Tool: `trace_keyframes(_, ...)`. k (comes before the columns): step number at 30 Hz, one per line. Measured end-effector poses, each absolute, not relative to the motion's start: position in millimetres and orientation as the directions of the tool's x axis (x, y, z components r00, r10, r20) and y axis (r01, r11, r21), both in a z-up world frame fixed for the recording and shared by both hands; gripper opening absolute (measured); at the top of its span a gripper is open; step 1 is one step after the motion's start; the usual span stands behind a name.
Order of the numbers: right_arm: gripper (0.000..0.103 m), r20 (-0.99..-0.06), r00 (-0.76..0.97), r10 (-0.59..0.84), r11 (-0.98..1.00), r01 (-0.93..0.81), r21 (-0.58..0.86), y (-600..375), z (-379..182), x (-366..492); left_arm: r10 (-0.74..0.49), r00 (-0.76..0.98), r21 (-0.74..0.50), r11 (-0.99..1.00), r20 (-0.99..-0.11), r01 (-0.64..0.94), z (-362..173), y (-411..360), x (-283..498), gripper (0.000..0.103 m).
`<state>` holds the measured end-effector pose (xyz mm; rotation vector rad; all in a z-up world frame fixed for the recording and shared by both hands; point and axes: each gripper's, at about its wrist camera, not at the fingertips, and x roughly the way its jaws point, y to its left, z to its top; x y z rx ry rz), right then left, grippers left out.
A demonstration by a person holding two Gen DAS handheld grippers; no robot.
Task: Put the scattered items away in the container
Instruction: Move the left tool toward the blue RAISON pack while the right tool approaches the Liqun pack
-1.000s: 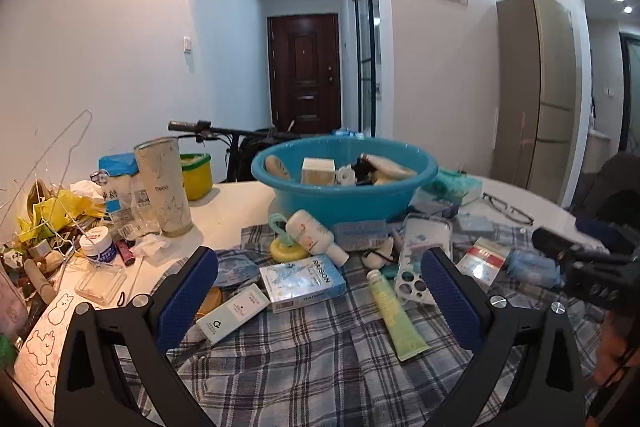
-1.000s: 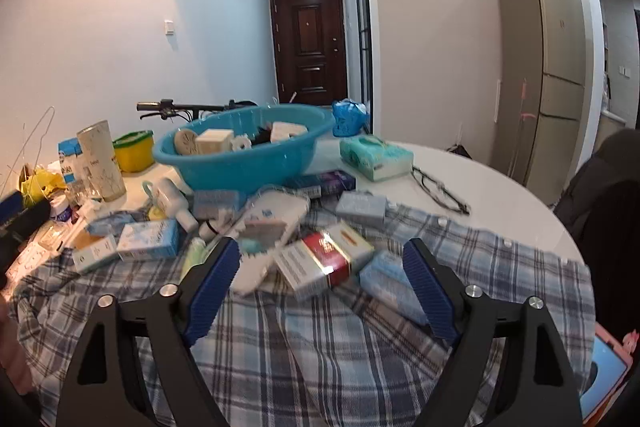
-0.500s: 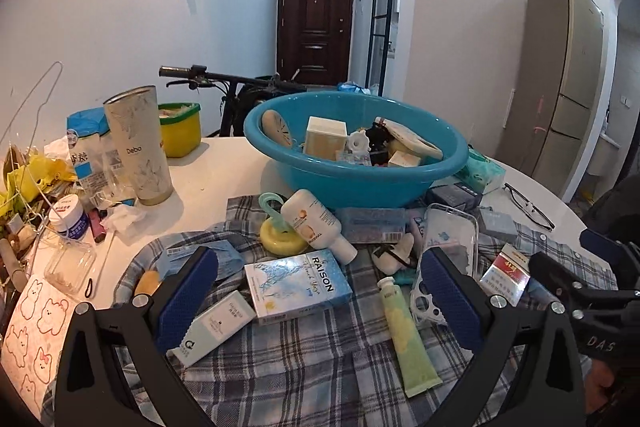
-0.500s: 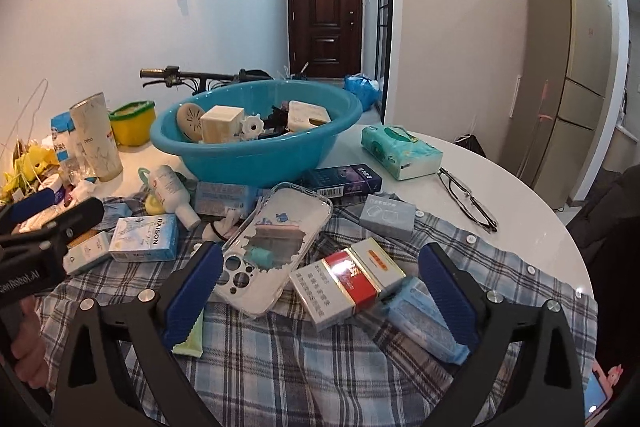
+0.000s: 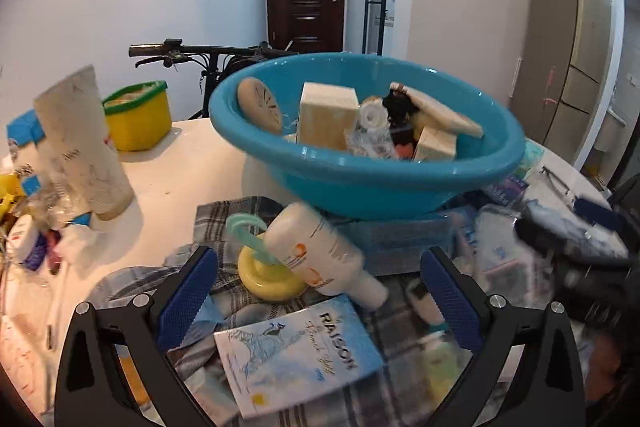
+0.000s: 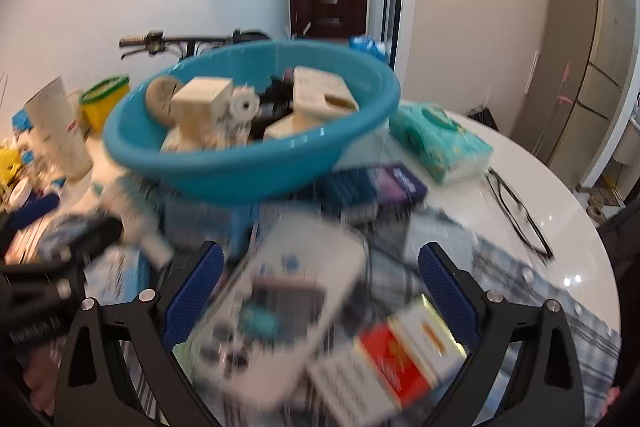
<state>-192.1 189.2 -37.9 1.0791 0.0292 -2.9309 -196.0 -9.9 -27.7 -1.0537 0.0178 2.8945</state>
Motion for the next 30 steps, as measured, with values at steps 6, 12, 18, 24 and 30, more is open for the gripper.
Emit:
trace_keyframes(6,0.097,-0.53,-0.837,-0.133,-0.99,0.089,0.107,197.4,-51.2,-167.0,0.007,-0.777,0.008,-1.0,-0.63,-0.015,-41.4,-15.4,-186.0,0.102)
trace_keyframes(12,0.097,-0.598,-0.786,-0.158,-0.986,0.098,0.132,196.5,-61.5,-177.9,0.071,-0.702,-0.111,-0.994,-0.709,0.011,-58.3,-28.8,-200.5,0.102)
trace_keyframes(18,0.097,-0.607,-0.785,-0.124,-0.992,0.087,0.09,192.3,-63.9,-177.4,-0.002,-0.73,-0.101,-0.99,-0.684,0.098,-53.5,-31.9,-194.2,0.102)
trace_keyframes(24,0.097,-0.586,-0.808,-0.058,-0.997,0.071,0.001,180.1,-59.4,-171.3,-0.103,-0.813,0.04,-0.994,-0.573,0.097,-34.4,-7.8,-174.2,0.102)
trace_keyframes(30,0.097,-0.535,-0.845,-0.012,-0.998,0.043,-0.045,174.5,-52.6,-159.5,-0.046,-0.834,-0.107,-0.986,-0.549,0.125,-29.5,-32.0,-168.7,0.102)
